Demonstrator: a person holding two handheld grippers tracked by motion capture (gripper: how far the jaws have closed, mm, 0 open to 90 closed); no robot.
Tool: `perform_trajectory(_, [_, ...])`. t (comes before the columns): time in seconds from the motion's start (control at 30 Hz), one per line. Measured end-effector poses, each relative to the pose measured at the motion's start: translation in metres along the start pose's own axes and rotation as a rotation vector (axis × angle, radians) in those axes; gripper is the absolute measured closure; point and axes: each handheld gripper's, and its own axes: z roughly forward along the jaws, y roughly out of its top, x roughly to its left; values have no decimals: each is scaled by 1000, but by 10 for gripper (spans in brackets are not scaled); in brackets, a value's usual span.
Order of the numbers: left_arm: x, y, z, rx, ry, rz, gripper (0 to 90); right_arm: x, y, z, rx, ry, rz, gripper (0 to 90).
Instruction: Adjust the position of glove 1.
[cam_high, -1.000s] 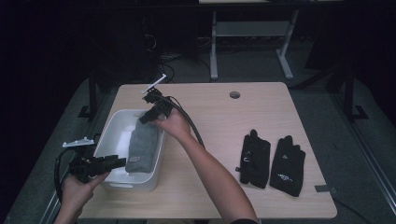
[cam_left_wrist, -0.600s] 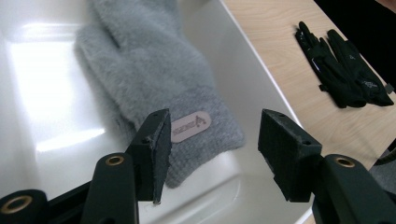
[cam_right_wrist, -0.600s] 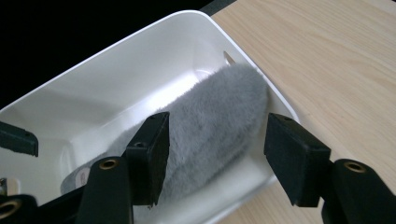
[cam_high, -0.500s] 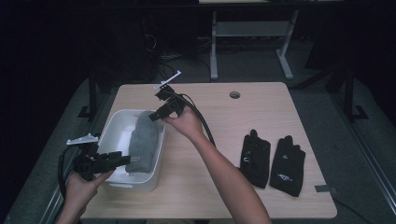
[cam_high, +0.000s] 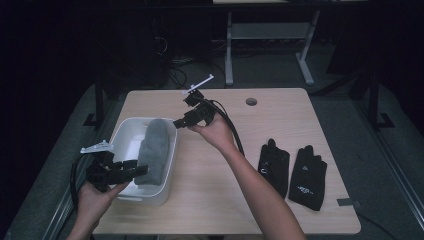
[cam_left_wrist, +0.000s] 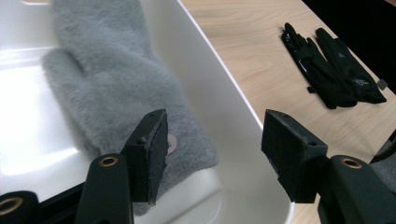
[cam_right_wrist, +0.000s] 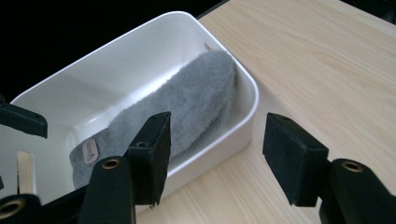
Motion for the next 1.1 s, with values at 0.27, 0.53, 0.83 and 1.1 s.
perform_trajectory(0.27, [-15,6,8,5,-17,29,397,-12,-17,-21,-17,-23,14,413])
perform_trajectory(0.53, [-34,15,20,10,-40,67,385,-23,-35,-44,-36,-42,41,406])
perform_trajectory(0.83, [-58,26,38,12,-83,111,369,-41,-61,-71,-51,-68,79,388])
perform_trajectory(1.1, [-78,31,58,25,-119,137,359,-57,-87,-96,-66,-97,121,372])
